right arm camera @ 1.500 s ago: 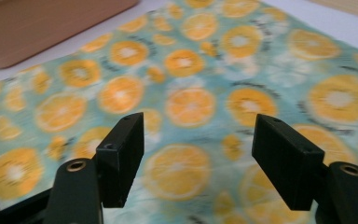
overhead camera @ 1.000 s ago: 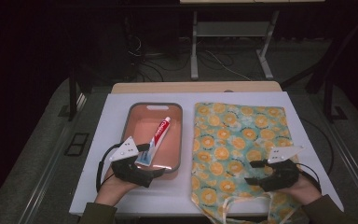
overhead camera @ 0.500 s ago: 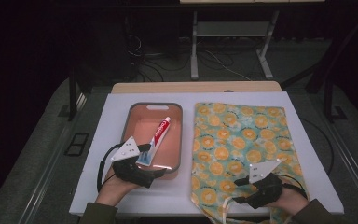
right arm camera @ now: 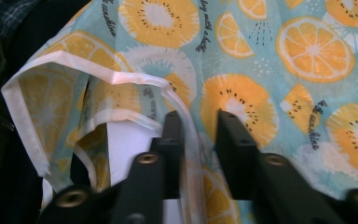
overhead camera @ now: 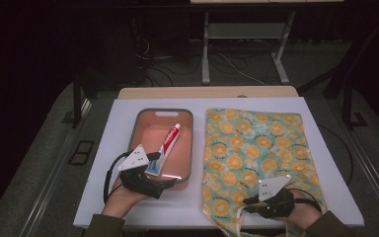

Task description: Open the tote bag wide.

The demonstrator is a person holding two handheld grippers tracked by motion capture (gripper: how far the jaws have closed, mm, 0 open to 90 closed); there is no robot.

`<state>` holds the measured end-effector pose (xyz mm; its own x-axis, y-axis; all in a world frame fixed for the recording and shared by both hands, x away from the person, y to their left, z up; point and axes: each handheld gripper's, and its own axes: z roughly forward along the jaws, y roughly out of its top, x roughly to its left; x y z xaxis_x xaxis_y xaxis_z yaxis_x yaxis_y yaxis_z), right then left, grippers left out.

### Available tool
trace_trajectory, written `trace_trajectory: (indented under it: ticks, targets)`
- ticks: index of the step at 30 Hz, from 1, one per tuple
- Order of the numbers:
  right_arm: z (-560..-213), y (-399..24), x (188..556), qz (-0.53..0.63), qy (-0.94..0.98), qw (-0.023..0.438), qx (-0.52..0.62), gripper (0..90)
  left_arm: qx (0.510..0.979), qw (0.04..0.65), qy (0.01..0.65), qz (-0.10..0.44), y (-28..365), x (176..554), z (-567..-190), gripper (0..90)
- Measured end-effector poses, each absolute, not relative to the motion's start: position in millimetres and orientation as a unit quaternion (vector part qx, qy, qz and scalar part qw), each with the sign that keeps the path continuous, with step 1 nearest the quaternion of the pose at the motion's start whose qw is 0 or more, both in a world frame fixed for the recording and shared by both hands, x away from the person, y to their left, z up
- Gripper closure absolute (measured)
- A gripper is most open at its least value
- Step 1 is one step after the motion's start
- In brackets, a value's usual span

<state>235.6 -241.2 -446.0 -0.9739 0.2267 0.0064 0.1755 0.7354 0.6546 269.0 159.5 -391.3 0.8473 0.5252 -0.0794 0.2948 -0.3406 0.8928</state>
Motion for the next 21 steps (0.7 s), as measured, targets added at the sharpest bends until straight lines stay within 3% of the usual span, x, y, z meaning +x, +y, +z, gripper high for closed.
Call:
trace_trajectory:
  ticks: [2,9,21]
  targets:
    - [-446.2,-240.6,235.8,0.348,0.931,0.040,0.106,88.8,0.811,0.516,0.253,0.112,159.1,269.0,-391.4,0.0]
    - [-445.6,-240.4,238.3,0.351,0.928,0.028,0.123,90.0,0.811,0.516,0.253,0.112,158.6,269.1,-391.4,0.0]
    - [-435.5,-229.0,286.7,0.352,0.909,0.092,0.203,90.0,0.812,0.515,0.252,0.112,157.8,269.3,-391.2,0.0]
